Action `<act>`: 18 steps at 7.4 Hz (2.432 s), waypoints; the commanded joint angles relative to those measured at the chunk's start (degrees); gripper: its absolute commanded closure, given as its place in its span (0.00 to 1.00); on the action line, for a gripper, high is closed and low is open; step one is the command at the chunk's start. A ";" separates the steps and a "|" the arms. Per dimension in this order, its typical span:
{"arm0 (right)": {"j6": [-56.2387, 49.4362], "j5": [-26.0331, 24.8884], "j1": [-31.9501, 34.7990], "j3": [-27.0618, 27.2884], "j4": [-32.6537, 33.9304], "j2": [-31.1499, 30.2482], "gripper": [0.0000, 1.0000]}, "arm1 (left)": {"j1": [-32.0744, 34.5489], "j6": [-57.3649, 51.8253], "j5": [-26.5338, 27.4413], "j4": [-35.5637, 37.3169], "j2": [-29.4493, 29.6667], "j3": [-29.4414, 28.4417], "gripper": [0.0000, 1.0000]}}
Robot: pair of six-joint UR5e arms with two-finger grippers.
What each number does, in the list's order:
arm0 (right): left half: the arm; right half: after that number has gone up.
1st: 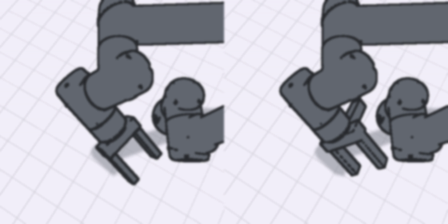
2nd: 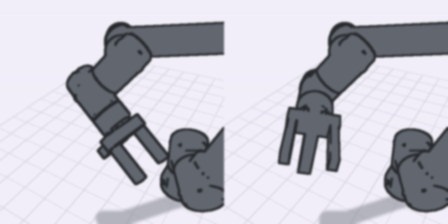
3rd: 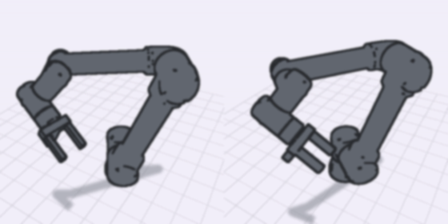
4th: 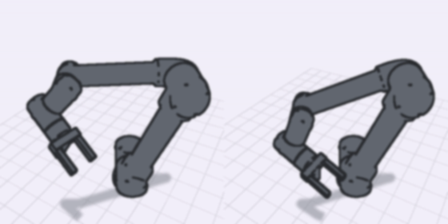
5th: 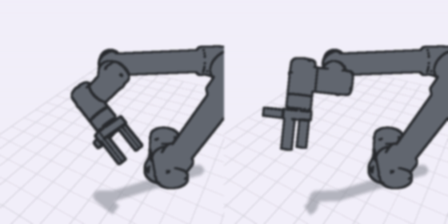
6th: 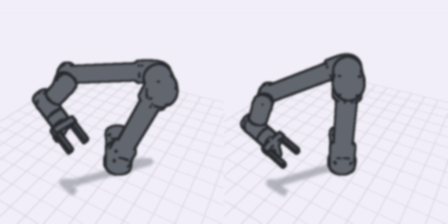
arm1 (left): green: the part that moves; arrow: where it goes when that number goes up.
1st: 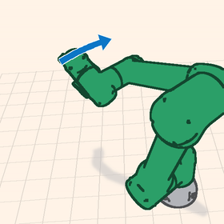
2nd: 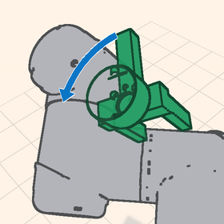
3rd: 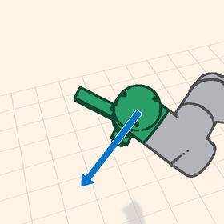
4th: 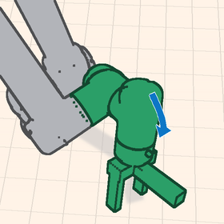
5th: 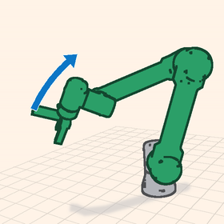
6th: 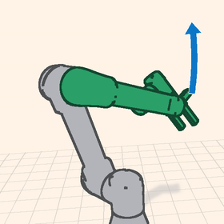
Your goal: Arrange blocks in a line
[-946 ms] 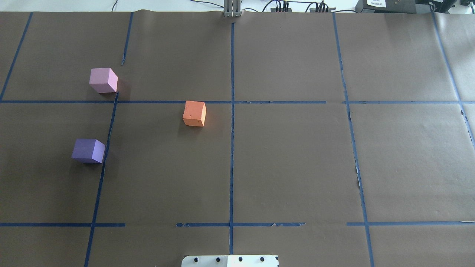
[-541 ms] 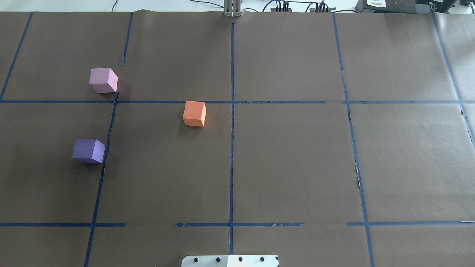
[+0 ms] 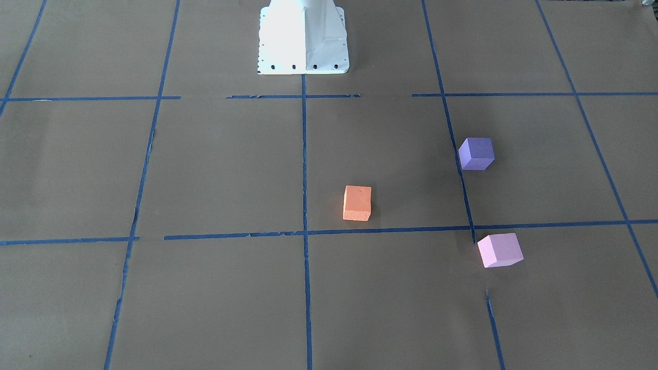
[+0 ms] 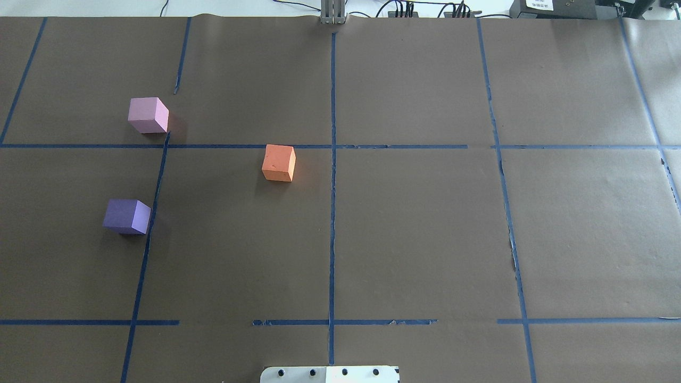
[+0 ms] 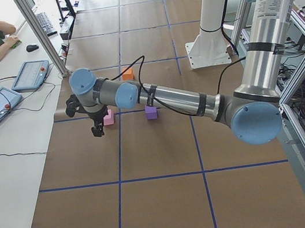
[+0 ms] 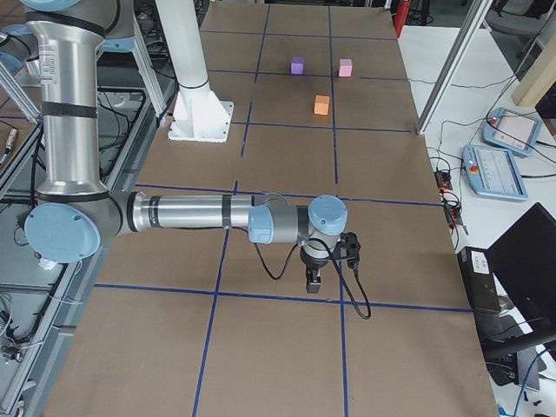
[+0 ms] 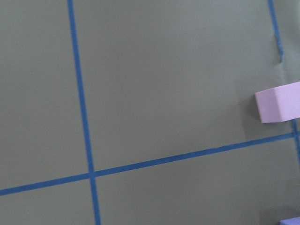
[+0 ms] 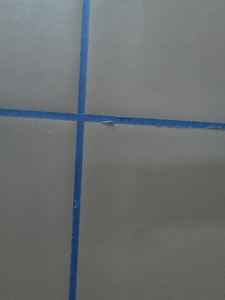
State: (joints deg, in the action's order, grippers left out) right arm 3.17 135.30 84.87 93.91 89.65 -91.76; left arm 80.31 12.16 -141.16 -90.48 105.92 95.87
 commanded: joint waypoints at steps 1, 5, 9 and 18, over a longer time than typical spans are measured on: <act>0.00 0.05 0.03 0.04 0.00 -0.08 0.00 | -8.56 15.46 0.19 -0.14 5.42 6.93 0.00; 0.00 0.05 0.03 0.04 0.00 -0.08 0.00 | -17.70 27.41 0.44 -3.92 11.21 7.75 0.00; 0.00 0.05 0.03 0.04 0.00 -0.08 0.00 | -33.46 45.04 16.44 -3.31 21.67 1.99 0.00; 0.00 0.05 0.03 0.04 0.00 -0.08 0.00 | -44.10 46.82 30.95 -3.65 27.50 -10.79 0.00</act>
State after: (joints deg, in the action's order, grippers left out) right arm 3.16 135.30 84.90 93.95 89.65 -91.82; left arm 36.46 59.21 -110.52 -94.01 133.31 85.38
